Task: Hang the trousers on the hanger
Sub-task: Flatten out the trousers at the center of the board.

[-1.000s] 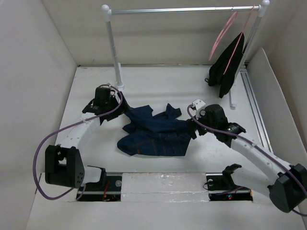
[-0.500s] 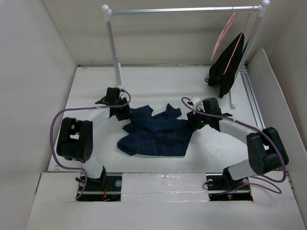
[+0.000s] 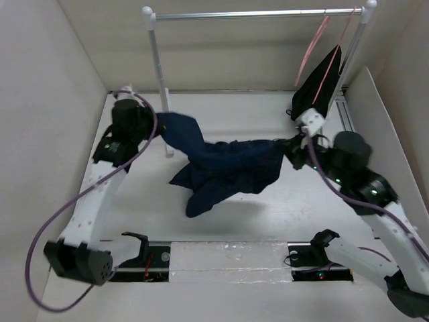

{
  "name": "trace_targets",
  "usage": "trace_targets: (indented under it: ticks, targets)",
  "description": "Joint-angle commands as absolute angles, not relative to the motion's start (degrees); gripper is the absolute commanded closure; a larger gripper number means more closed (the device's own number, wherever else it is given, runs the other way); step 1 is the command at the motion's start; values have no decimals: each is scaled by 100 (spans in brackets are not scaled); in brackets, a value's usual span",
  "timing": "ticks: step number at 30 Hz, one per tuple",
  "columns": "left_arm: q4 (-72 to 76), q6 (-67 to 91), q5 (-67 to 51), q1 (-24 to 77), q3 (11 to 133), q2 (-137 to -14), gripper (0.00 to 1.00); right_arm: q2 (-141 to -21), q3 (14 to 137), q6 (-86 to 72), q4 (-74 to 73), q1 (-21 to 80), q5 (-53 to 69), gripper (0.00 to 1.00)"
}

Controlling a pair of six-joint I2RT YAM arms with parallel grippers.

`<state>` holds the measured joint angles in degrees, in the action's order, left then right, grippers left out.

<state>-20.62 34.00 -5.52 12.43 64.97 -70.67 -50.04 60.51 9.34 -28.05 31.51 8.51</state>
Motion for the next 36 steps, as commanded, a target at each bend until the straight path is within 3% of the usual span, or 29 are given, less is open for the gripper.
trace_targets:
  ticks: [1, 8, 13, 16, 17, 20, 25, 28, 31, 32, 33, 36]
  targets:
    - [-2669, 3472, 638, 1239, 7714, -5855, 100, -4457, 7222, 791, -3848, 3296, 308, 100]
    - [-3735, 3104, 1678, 1239, 11225, -5650, 100, -4921, 10157, 1195, -5043, 3375, 1755, 100]
    - [-3798, 2778, 1907, 1239, 12480, -5774, 100, -5396, 11583, 1152, -5379, 3375, 2303, 100]
    - [-3709, 2610, 1645, 1239, 12218, -5950, 100, -5370, 11409, 958, -5361, 3375, 2023, 100]
    - [-3613, 2541, 1278, 1239, 11364, -6272, 100, -5301, 10982, 854, -5240, 3427, 1673, 100]
    - [-3377, 2444, 1039, 1239, 10439, -6572, 100, -5256, 10724, 809, -5186, 3428, 1469, 100]
    - [-2552, 1890, 114, 1028, 9230, -7942, 100, -5273, 9152, 773, -4923, 3078, 844, 100]
    - [-2460, 1688, 673, 967, 9543, -9242, 100, -5554, 8292, 686, -4414, 2412, 756, 100]
    - [-3055, 1819, 677, 1045, 11008, -10588, 99, -5992, 7492, 466, -3633, 1604, 493, 100]
    - [-3198, 1837, 633, 1107, 11857, -11104, 94, -6107, 7349, 414, -3491, 1400, 466, 100]
    - [-3321, 1776, 624, 1334, 12204, -11283, 74, -6239, 7269, 309, -3376, 1206, 292, 100]
    - [-3656, 1582, 922, 1660, 12806, -11531, 33, -6582, 7137, 150, -3025, 730, -191, 99]
